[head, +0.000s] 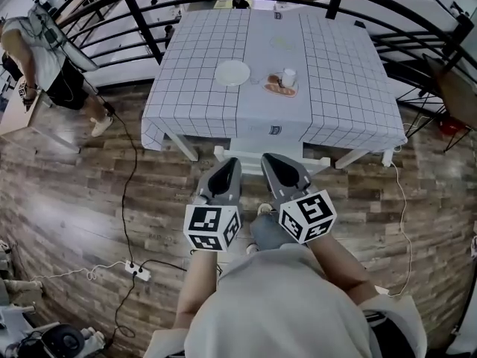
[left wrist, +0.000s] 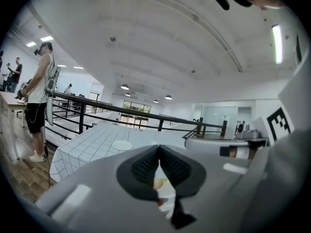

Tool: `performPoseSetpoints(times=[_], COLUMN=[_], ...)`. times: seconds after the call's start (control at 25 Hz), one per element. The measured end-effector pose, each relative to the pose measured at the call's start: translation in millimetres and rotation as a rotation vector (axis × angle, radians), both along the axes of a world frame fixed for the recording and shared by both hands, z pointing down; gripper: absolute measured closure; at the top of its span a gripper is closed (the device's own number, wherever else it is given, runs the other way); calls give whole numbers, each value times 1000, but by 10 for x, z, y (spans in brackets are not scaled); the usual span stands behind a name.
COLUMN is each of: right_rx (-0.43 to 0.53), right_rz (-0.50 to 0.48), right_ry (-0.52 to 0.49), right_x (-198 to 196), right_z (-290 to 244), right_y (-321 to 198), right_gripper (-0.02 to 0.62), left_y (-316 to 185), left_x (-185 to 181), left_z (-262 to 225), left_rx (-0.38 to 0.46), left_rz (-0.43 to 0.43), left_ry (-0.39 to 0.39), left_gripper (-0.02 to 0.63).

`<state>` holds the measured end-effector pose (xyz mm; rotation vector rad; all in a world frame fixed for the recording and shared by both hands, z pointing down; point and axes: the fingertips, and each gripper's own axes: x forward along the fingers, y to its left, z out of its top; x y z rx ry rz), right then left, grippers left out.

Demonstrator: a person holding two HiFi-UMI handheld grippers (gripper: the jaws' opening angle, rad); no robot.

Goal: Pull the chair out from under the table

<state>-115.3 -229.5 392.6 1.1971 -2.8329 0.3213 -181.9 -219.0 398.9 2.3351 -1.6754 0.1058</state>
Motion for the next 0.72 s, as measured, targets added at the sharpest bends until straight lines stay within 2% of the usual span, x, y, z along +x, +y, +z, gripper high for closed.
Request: performPoseSetpoints(times=[0.4, 0.72], right_rx=[16, 38], right_rz=[56, 65], right_ry=[30, 36], right_x=[256, 398], right_z=[-119, -182], right_y=[-680, -1192], right_gripper=[597, 598], left_y=[-687, -1196], left_x=[121, 281], left_z=[-98, -130], left_rx=[8, 10], left_rz=[37, 52], left_ry=[-12, -30], left_gripper=[595, 595])
